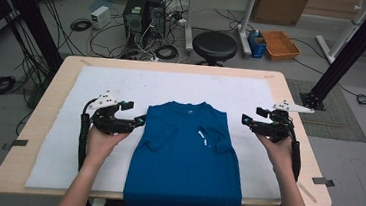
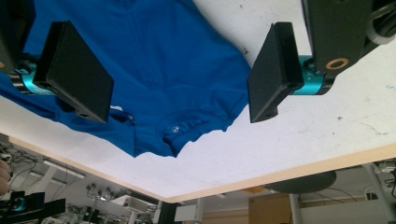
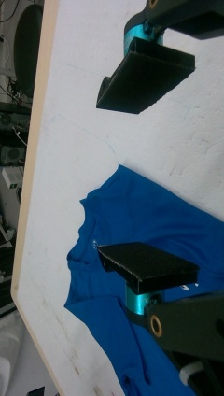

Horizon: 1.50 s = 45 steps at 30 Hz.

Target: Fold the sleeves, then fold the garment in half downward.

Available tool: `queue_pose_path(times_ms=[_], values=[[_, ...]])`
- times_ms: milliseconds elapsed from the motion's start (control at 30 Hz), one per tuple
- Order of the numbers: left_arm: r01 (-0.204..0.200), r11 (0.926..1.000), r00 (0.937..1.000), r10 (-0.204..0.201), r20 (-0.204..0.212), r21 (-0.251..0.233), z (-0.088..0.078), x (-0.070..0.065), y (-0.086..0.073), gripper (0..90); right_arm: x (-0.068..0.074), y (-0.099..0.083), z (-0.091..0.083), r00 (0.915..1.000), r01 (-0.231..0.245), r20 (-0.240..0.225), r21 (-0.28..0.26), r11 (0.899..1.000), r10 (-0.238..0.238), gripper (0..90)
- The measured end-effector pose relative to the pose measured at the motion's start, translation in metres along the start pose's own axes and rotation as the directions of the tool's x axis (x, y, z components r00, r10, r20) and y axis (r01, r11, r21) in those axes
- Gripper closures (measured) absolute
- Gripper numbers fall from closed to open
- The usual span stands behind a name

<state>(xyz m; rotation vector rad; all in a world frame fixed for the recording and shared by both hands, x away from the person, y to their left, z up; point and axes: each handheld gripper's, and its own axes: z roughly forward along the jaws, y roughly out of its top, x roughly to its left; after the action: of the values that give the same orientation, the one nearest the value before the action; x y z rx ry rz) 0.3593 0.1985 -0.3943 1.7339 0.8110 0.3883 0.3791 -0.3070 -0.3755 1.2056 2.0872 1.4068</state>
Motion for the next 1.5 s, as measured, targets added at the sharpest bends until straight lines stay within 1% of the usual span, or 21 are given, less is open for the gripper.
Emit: queue_pose_path(times_ms=[267, 600, 733, 800, 867, 967, 1067, 1100, 1133, 1200, 1233, 1300, 1333, 1367, 1433, 1500], values=[[-0.005, 1.0000, 0.9999, 0.005, -0.014, 0.001, -0.001, -0.001, 0.000, 22.9, 0.001, 0.000, 0.001, 1.0000, 0.007, -0.001, 0.004, 1.000, -0.007, 25.1], [-0.004, 0.9998, 1.0000, 0.005, -0.009, 0.021, 0.002, -0.001, 0.001, 22.9, -0.001, -0.001, 0.000, 1.0000, 0.002, -0.002, 0.007, 1.000, -0.002, 25.1], [0.003, 0.9996, 0.9998, -0.003, -0.017, 0.029, 0.004, 0.001, 0.000, 22.9, -0.002, -0.002, 0.002, 1.0000, 0.000, 0.000, 0.016, 1.000, 0.000, 26.0], [0.004, 0.9992, 0.9996, -0.003, -0.026, 0.040, 0.005, 0.002, 0.000, 23.2, -0.003, -0.003, 0.004, 1.0000, -0.003, 0.002, 0.025, 1.000, 0.002, 26.6], [0.004, 0.9989, 0.9994, -0.003, -0.033, 0.046, 0.008, 0.003, 0.000, 23.3, -0.004, -0.004, 0.006, 1.0000, -0.005, 0.001, 0.031, 0.999, 0.005, 28.4], [0.016, 0.9984, 0.9996, -0.014, -0.025, 0.054, 0.012, 0.007, 0.002, 25.3, -0.006, -0.005, 0.008, 1.0000, -0.006, 0.001, 0.039, 0.999, 0.006, 31.3], [0.041, 0.9976, 0.9992, -0.040, -0.006, 0.057, 0.019, 0.010, 0.004, 28.1, -0.007, -0.004, 0.013, 1.0000, -0.002, -0.007, 0.051, 0.999, 0.003, 34.7], [0.039, 0.9976, 0.9992, -0.039, -0.007, 0.057, 0.020, 0.011, 0.005, 28.6, -0.007, -0.003, 0.015, 1.0000, 0.001, -0.006, 0.055, 0.998, 0.000, 35.9], [0.047, 0.9971, 0.9988, -0.047, -0.011, 0.060, 0.023, 0.012, 0.006, 28.8, -0.007, -0.002, 0.017, 1.0000, 0.003, -0.001, 0.059, 0.998, -0.003, 36.7], [0.053, 0.9959, 0.9986, -0.052, -0.012, 0.074, 0.028, 0.014, 0.006, 29.1, -0.008, -0.001, 0.021, 1.0000, 0.002, 0.005, 0.061, 0.998, -0.003, 38.9], [0.053, 0.9954, 0.9985, -0.052, -0.019, 0.080, 0.030, 0.016, 0.006, 30.4, -0.009, -0.001, 0.023, 1.0000, 0.000, 0.008, 0.059, 0.998, 0.000, 40.3], [0.080, 0.9925, 0.9965, -0.078, -0.031, 0.092, 0.037, 0.022, 0.005, 31.0, -0.010, -0.001, 0.028, 0.9999, -0.005, 0.015, 0.063, 0.998, 0.004, 42.8], [0.096, 0.9907, 0.9950, -0.093, -0.037, 0.096, 0.040, 0.024, 0.003, 31.5, -0.011, 0.000, 0.031, 0.9998, 0.001, 0.021, 0.066, 0.998, -0.002, 44.0], [0.108, 0.9891, 0.9936, -0.104, -0.046, 0.100, 0.043, 0.027, 0.002, 32.5, -0.012, 0.000, 0.034, 0.9997, -0.006, 0.023, 0.074, 0.997, 0.004, 45.2], [0.124, 0.9854, 0.9911, -0.117, -0.062, 0.116, 0.050, 0.032, 0.000, 32.9, -0.013, 0.001, 0.041, 0.9997, -0.009, 0.025, 0.088, 0.996, 0.007, 48.7], [0.129, 0.9823, 0.9899, -0.120, -0.076, 0.136, 0.056, 0.035, 0.000, 34.1, -0.015, 0.003, 0.049, 0.9997, -0.013, 0.023, 0.103, 0.995, 0.011, 51.0]])
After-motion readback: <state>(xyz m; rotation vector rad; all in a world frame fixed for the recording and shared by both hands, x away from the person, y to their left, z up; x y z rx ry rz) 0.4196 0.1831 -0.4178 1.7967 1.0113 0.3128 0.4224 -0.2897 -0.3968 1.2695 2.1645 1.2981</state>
